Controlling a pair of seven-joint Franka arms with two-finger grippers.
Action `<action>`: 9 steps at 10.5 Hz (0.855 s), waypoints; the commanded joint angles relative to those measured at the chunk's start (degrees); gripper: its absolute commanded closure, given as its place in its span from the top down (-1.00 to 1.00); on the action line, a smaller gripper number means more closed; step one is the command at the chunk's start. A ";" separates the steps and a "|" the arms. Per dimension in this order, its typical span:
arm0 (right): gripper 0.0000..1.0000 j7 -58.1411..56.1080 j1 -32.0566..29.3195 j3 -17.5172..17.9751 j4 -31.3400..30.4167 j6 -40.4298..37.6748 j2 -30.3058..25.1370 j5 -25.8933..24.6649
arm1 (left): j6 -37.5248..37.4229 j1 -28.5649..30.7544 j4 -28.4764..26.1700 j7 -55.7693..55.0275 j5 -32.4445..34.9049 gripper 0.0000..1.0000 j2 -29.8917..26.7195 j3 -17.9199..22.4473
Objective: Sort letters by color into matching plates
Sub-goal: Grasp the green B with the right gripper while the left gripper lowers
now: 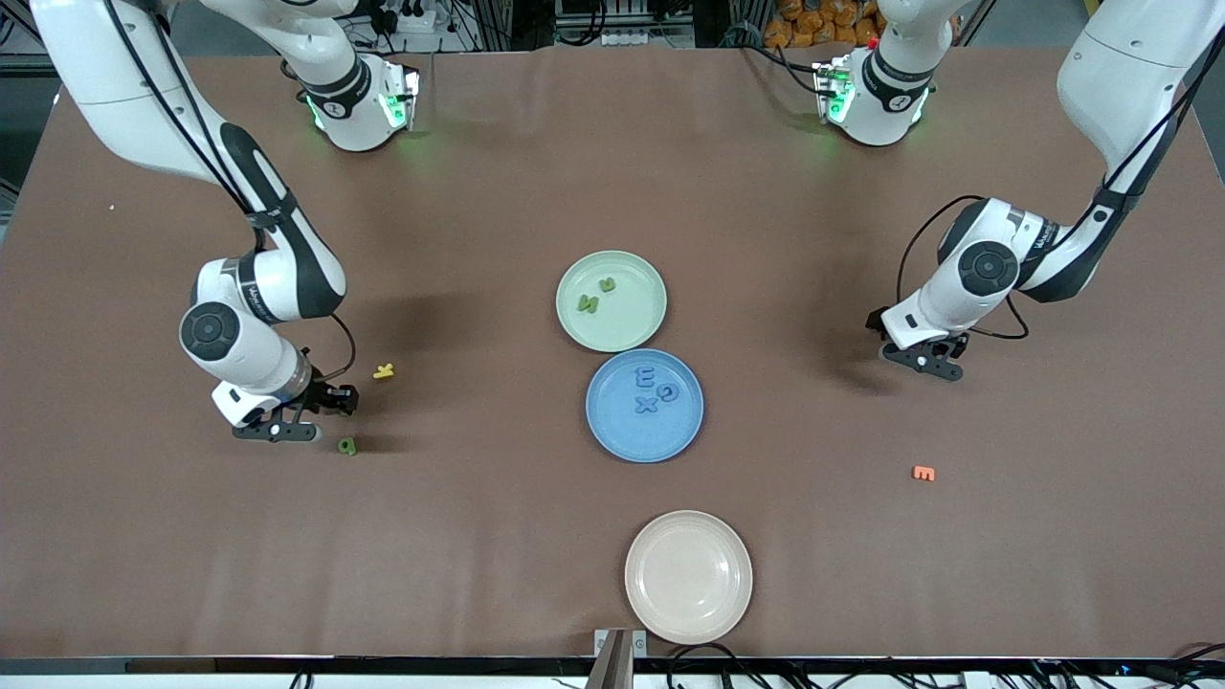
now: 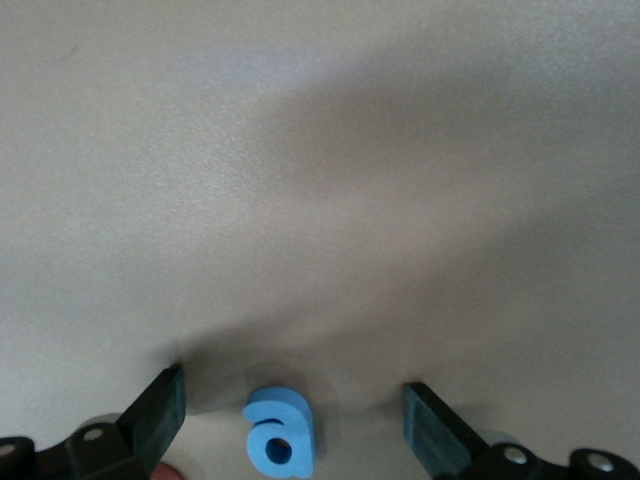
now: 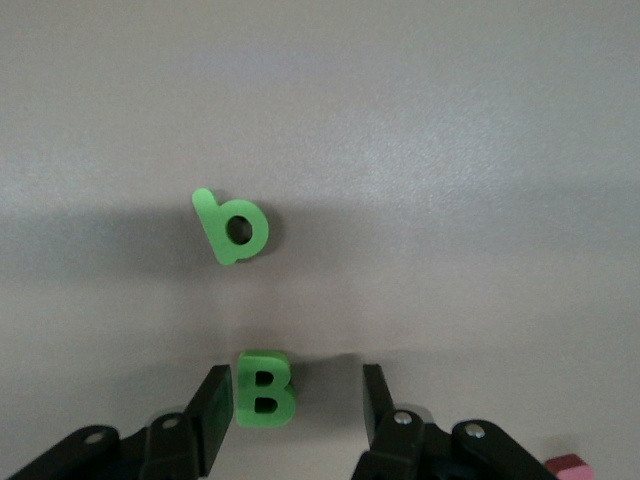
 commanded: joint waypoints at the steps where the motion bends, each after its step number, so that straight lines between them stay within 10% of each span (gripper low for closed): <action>1: 0.20 0.42 0.32 0.12 -0.73 1.25 0.26 0.79 | 0.27 3.84 -2.15 0.22 -1.16 1.00 -1.50 -3.24; 6: -0.10 0.42 1.03 0.12 -0.99 2.57 1.05 1.05 | -2.72 14.31 -2.41 1.18 -1.16 1.00 -1.15 -12.74; 9: -1.00 0.15 0.94 0.12 -0.99 2.57 1.05 1.05 | -2.72 14.40 -2.59 1.18 -1.16 1.00 -0.97 -12.75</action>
